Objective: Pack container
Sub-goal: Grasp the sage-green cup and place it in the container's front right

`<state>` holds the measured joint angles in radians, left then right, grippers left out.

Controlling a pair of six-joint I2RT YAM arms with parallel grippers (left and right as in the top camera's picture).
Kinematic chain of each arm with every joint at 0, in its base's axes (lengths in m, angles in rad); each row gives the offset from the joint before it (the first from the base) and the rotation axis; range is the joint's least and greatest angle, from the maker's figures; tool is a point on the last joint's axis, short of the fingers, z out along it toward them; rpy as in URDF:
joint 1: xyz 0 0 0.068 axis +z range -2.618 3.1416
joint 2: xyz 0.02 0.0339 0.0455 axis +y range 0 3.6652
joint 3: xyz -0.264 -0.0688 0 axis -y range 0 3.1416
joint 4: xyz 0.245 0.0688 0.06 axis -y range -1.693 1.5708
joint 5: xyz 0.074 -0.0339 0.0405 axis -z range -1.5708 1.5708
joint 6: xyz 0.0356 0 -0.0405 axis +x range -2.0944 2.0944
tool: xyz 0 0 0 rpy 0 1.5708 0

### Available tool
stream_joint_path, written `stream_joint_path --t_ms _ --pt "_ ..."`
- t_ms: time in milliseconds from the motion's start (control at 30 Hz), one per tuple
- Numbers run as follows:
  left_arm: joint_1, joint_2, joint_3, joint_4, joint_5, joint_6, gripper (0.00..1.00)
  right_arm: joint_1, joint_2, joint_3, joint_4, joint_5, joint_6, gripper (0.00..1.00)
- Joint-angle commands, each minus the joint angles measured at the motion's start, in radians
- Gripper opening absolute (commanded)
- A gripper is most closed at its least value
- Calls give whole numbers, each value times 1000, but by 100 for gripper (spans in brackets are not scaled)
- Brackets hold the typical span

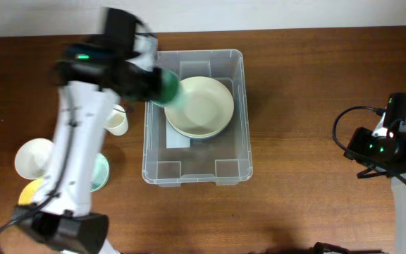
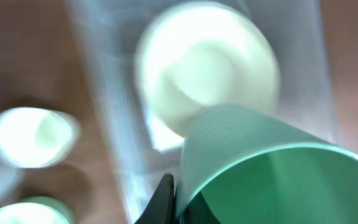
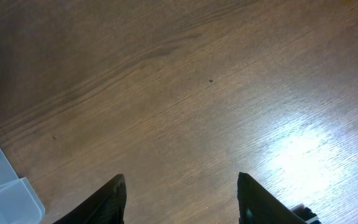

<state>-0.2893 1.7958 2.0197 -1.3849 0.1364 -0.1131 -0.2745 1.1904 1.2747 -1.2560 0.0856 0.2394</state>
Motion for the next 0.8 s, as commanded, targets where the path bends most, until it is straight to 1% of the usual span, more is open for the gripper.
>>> stream_joint_path --t_ms 0,100,267,433,600,767 --pt "-144 42 -21 -38 51 19 1 -8 -4 -3 0 0 5 53" --pt "-249 91 -42 -33 51 20 1 -8 -4 -3 -1 -3 5 53" --pt "-360 233 -47 -34 51 20 1 -8 -4 -3 -6 -3 5 53" --pt "-372 332 -56 -30 51 20 0 -8 -4 -3 -7 -3 5 53" --pt "-372 392 -58 -6 51 20 1 -8 -4 -3 -7 -3 5 53" --pt "-372 397 -126 69 51 24 1 -8 -4 -3 -7 -3 5 53"
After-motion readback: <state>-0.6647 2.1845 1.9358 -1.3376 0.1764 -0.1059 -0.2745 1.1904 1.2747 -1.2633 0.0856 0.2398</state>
